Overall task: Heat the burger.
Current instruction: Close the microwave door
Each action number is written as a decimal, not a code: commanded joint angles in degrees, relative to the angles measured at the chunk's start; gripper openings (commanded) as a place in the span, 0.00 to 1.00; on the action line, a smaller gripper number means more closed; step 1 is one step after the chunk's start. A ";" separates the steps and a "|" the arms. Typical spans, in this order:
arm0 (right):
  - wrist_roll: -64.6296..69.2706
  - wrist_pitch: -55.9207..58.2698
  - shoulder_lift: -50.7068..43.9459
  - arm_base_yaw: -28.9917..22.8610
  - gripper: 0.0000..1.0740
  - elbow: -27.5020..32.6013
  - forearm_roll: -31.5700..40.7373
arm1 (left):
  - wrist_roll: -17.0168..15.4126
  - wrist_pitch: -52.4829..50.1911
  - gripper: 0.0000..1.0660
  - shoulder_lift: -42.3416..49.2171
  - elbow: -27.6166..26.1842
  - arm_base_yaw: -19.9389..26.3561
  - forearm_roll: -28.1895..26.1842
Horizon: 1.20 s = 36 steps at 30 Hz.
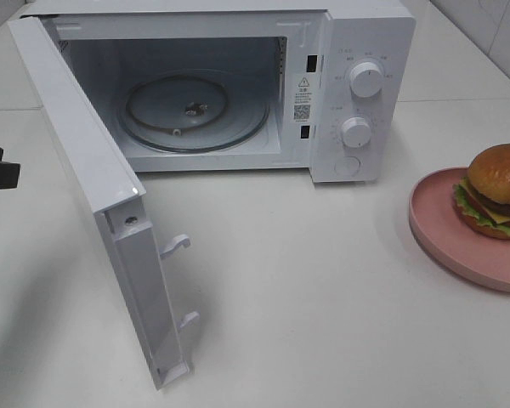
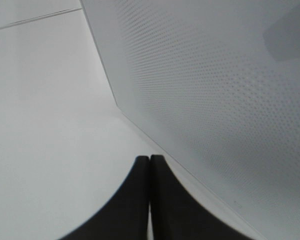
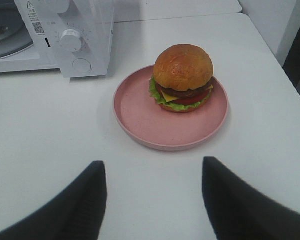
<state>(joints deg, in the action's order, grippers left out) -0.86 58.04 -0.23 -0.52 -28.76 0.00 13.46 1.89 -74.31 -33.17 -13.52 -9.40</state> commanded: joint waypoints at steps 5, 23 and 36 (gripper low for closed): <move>-0.86 -0.63 -1.49 0.29 0.51 0.11 0.00 | -0.46 -3.09 0.00 -5.50 -3.84 -0.63 -0.23; -0.80 -0.63 -1.49 0.29 0.51 0.11 0.00 | -0.46 -12.32 0.00 -12.83 -7.33 -8.31 -0.23; -0.74 -0.63 -1.49 0.29 0.51 0.11 0.00 | -0.46 -12.32 0.00 -22.35 -17.02 -13.81 -0.23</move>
<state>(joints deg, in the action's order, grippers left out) -0.86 58.04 -0.23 -0.52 -28.76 0.00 13.41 -9.57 -95.05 -48.01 -26.59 -9.45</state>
